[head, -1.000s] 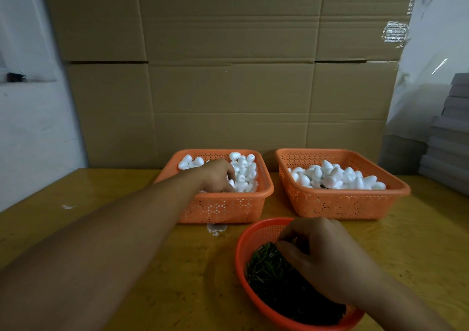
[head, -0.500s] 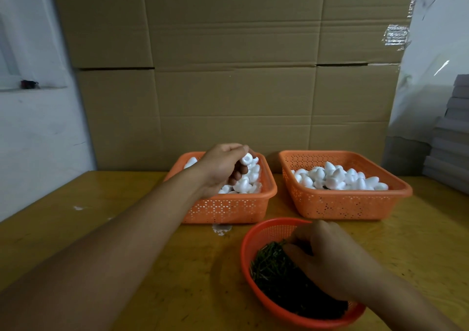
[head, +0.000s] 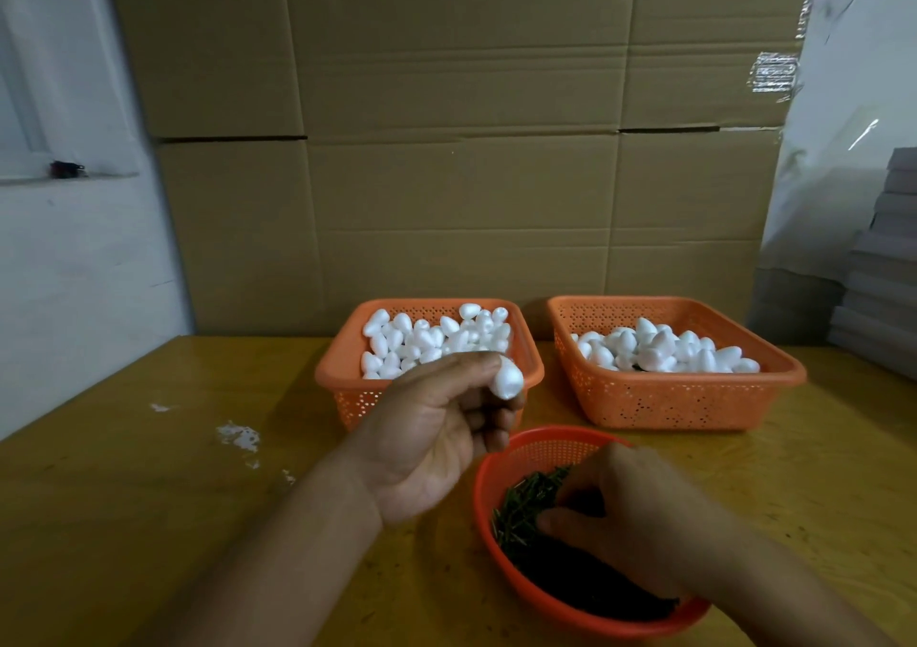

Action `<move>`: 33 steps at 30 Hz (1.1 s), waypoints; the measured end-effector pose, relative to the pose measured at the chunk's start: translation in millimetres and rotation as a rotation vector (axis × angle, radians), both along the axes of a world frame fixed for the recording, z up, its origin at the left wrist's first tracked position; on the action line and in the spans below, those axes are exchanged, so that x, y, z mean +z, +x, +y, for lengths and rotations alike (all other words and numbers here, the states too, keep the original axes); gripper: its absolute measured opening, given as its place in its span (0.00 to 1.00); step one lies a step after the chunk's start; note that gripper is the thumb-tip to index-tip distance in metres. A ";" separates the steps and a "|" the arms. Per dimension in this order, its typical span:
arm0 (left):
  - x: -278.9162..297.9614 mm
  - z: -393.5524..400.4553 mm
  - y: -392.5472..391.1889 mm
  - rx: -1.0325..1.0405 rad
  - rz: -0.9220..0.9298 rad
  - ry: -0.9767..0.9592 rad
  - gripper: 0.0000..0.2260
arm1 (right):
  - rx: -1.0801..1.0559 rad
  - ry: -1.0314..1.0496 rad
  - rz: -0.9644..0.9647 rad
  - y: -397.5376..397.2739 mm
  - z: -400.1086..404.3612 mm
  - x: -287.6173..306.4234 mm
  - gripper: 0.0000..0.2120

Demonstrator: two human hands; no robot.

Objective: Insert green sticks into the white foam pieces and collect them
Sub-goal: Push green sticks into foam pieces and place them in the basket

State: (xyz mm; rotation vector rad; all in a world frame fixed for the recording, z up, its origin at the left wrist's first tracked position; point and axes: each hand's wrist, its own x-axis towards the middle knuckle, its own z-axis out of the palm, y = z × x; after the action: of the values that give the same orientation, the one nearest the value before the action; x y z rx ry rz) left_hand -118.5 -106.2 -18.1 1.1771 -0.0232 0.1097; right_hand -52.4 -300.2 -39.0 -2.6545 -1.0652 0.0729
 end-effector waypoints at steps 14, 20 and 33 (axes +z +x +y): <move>-25.3 -24.5 -14.1 0.103 -0.277 0.525 0.12 | 0.089 -0.153 -0.075 -8.5 3.5 -3.9 0.12; -30.2 -24.5 -13.2 0.087 -0.271 0.489 0.16 | 0.069 -0.115 -0.072 -4.4 4.3 -6.9 0.10; -27.2 -28.7 -9.3 0.150 -0.131 0.085 0.10 | 0.132 0.248 -0.168 1.2 -1.4 1.8 0.10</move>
State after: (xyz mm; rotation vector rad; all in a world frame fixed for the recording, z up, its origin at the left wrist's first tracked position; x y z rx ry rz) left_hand -127.8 -134.9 -45.3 1.2547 -0.0554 0.3209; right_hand -51.3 -301.7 -37.3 -2.3989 -1.2151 -0.2446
